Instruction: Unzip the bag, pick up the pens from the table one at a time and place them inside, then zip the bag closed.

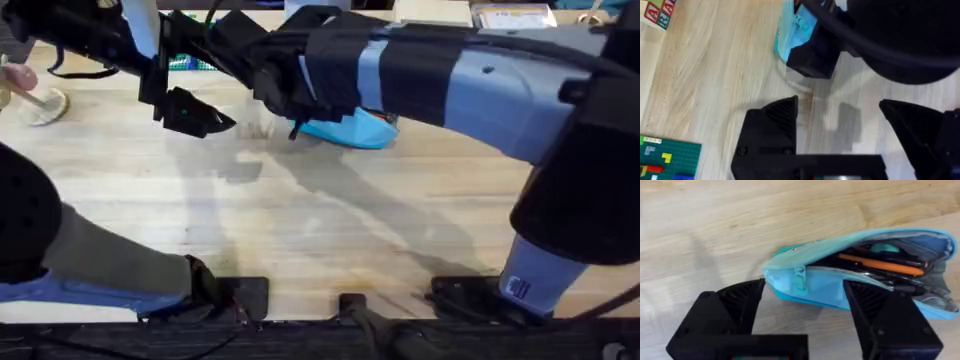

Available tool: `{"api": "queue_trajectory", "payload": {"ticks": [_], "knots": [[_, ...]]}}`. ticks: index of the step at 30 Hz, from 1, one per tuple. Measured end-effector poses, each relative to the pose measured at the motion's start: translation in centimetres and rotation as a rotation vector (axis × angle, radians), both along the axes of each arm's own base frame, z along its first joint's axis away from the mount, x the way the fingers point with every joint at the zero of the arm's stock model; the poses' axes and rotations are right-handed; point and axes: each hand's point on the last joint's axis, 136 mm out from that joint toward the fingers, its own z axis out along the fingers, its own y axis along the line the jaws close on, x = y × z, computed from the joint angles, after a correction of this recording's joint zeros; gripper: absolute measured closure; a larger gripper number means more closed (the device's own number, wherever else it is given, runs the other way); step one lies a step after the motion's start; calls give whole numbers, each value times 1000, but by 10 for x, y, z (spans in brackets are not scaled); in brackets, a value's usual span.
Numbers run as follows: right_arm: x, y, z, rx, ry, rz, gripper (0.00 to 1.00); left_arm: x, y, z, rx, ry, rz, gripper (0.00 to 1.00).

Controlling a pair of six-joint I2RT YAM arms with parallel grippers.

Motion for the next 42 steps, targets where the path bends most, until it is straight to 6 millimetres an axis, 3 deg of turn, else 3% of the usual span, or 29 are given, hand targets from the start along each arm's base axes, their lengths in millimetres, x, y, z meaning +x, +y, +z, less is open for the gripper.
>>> {"api": "queue_trajectory", "payload": {"ticks": [13, 21, 30, 42], "knots": [[2, -3, -1, -12, -3, -5, 266, 0, 0, 0, 0, 0, 0, 7], [3, -3, -10, -33, 7, -3, 284, 0, 0, 0, 0, 0, 0, 7], [2, -3, -16, -44, 15, -2, 514, 0, 0, 0, 0, 0, 0, 7], [5, -3, -14, -43, -1, -4, 735, 0, 0, 0, 0, 0, 0, 7]]}}
